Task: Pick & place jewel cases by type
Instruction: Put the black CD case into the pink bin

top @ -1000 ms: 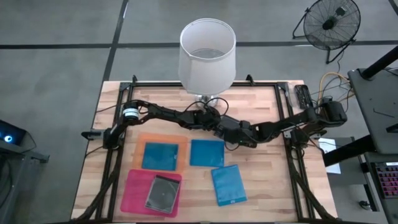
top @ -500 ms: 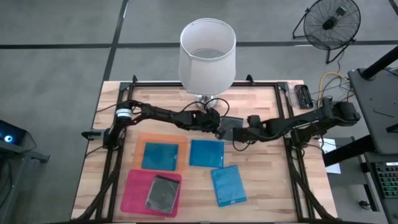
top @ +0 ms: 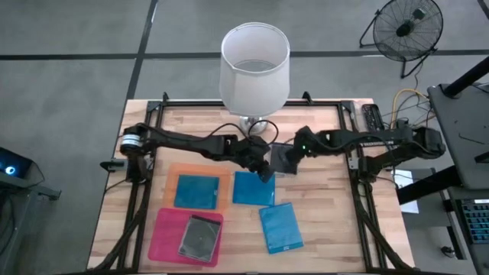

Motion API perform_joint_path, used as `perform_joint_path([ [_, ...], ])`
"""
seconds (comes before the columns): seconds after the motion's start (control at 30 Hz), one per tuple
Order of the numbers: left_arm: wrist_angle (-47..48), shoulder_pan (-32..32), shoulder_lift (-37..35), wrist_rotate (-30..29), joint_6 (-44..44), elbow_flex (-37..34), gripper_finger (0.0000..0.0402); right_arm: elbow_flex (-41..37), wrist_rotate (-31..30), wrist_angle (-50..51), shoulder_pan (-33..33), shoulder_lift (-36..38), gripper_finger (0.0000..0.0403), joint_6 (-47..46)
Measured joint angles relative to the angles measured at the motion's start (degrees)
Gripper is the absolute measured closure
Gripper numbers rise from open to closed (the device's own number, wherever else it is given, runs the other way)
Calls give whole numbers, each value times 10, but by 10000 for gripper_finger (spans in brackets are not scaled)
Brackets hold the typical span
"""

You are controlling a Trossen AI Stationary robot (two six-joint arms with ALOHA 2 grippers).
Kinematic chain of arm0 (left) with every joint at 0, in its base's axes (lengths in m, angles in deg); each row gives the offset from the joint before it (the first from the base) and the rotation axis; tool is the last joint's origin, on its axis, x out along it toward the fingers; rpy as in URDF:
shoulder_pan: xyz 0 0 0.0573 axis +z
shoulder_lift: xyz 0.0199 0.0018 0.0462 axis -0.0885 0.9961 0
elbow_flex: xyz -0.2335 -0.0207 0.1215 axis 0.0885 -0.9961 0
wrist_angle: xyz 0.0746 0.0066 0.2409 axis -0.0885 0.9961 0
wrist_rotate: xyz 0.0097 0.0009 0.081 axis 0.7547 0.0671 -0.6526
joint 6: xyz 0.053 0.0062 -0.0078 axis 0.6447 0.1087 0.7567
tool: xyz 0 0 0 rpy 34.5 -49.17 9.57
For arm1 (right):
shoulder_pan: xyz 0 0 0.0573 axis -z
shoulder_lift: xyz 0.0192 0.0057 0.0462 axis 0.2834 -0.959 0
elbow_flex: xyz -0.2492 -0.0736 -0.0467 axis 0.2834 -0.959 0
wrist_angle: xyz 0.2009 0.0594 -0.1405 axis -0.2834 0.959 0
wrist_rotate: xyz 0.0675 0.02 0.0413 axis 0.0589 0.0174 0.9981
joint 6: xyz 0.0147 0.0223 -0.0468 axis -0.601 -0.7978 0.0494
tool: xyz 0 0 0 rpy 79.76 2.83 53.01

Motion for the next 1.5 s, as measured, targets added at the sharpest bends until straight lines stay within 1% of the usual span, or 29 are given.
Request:
perform_joint_path([
  [0.17, 4, -25, -22, -1, -17, -3, 401, 1, 39, -81, 43, -8, 365, 65],
  [0.2, 3, -30, -24, 0, -18, -3, 401, 0, 47, -88, 49, -10, 381, 76],
  [0.23, -4, -36, -25, -1, -19, -3, 401, -1, 54, -101, 53, -13, 386, 84],
  [0.37, 0, -52, -28, -1, -23, -4, 401, 9, 96, -128, 69, -35, 393, 112],
  [0.47, -4, -61, -28, -4, -32, -4, 401, 20, 134, -148, 75, -67, 394, 140],
  [0.53, -5, -67, -28, -5, -37, -4, 401, 32, 148, -157, 76, -92, 394, 152],
  [0.87, -19, -86, -28, -10, -51, -4, 402, 110, 163, -162, 72, -213, 395, 211],
  [1.0, -19, -95, -28, -10, -51, -4, 402, 135, 159, -162, 60, -252, 395, 254],
  [1.1, -19, -99, -28, -10, -50, -4, 402, 146, 152, -167, 53, -273, 395, 286],
  [1.2, -18, -102, -28, -8, -50, -5, 402, 152, 129, -171, 51, -291, 395, 307],
  [1.5, -18, -108, -28, -8, -51, -5, 402, 151, 128, -175, 51, -326, 395, 334],
])
